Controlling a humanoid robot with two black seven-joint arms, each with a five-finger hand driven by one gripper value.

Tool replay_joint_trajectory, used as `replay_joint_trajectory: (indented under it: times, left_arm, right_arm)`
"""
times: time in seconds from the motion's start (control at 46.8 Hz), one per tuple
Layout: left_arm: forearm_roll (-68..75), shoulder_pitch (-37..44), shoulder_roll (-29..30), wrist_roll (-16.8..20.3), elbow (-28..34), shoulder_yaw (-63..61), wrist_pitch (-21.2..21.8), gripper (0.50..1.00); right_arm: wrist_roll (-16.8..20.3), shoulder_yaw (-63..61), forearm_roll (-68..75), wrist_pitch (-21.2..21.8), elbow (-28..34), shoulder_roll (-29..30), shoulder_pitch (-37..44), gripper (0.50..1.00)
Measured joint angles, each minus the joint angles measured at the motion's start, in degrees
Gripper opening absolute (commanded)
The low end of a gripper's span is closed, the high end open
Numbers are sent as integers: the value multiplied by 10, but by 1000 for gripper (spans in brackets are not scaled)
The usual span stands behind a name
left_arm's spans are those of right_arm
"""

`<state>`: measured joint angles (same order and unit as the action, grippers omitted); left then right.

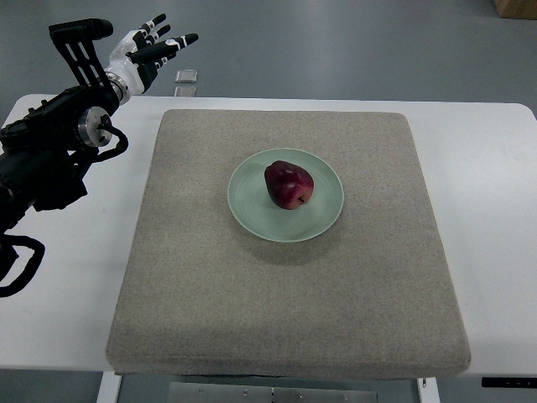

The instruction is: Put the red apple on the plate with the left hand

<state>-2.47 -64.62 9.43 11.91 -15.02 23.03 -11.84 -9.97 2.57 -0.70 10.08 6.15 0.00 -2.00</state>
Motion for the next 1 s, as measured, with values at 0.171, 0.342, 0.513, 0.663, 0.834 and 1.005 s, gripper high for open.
replay_joint_trajectory:
  times: [0.171,0.342,0.513,0.663,0.834,1.005]
  left_arm:
    - [-7,18,-2,18,1,41,-49,994]
    - [-8,30,-3,20,1,55,-50,994]
    - [-6,30,-1,27,0,55,-50,994]
    - [-5,31,0,28,1,54,-50,994]
    - [-6,34,3,29,1,55,-50,994]
    - [-6,34,5,29,1,55,-50,994]
  right_arm:
    - [0,0,0,0,0,0,0,964]
    - [0,0,0,0,0,0,0,964]
    - [0,0,0,0,0,0,0,964]
    - [0,0,0,0,0,0,0,964]
    - [0,0,0,0,0,0,0,964]
    - [0,0,0,0,0,0,0,964]
